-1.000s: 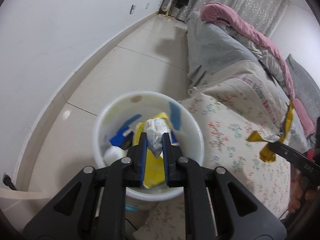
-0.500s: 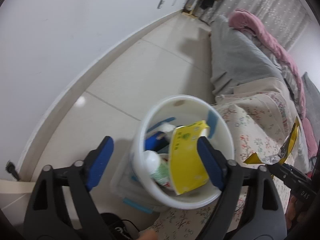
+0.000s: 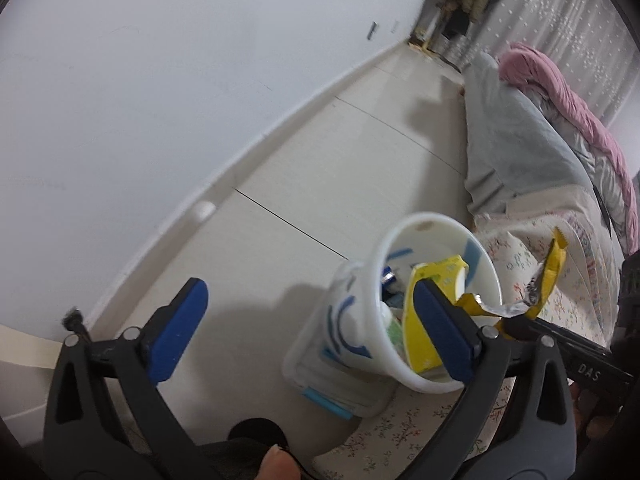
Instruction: Collect trash
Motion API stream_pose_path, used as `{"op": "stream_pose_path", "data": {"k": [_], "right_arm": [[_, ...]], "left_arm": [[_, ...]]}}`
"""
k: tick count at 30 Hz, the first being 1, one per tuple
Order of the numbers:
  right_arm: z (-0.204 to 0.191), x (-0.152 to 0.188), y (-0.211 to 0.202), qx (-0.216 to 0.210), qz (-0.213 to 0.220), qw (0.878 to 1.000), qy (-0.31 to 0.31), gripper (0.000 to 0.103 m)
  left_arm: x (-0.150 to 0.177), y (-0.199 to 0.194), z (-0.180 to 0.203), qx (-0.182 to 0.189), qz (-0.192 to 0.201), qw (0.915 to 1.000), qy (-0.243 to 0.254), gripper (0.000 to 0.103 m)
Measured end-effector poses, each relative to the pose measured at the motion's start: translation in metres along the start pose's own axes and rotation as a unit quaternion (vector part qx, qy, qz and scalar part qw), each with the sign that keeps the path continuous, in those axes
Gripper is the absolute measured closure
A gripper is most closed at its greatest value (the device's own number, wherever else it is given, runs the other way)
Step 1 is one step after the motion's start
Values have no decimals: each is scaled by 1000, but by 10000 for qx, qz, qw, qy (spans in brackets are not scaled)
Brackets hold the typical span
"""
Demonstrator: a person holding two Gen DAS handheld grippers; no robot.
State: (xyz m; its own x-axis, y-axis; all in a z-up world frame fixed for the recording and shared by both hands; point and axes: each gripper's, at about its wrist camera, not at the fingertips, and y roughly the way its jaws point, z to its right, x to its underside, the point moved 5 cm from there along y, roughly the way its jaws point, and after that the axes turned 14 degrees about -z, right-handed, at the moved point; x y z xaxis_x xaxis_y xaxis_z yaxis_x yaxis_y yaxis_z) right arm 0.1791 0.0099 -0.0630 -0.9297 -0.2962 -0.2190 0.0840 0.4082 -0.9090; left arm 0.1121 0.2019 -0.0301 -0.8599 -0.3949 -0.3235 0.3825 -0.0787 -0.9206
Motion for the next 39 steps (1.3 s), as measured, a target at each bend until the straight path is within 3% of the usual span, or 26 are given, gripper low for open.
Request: {"op": "stream_pose_path", "data": {"k": [6, 8, 10, 12, 26, 39], "right_arm": [[-19, -9, 17, -56, -267, 9996, 75, 56], [-20, -11, 22, 0, -322, 9994, 143, 50], [-14, -11, 20, -34, -362, 9990, 274, 35], [-14, -14, 20, -123, -337, 9987, 372, 31], [20, 3, -17, -6, 4, 9979, 644, 31], [68, 70, -96, 718, 475, 9913, 999, 28]], "left_arm": [[-4, -5, -14, -150, 54, 9998, -70, 1], [-3, -3, -16, -147, -6, 9999, -74, 1], [-2, -2, -16, -134, -54, 9999, -57, 1], [-2, -2, -16, -135, -76, 9999, -26, 1], [6, -2, -3, -94, -135, 9995, 266, 1], [40, -19, 60, 27, -274, 9918, 1244, 1]]}}
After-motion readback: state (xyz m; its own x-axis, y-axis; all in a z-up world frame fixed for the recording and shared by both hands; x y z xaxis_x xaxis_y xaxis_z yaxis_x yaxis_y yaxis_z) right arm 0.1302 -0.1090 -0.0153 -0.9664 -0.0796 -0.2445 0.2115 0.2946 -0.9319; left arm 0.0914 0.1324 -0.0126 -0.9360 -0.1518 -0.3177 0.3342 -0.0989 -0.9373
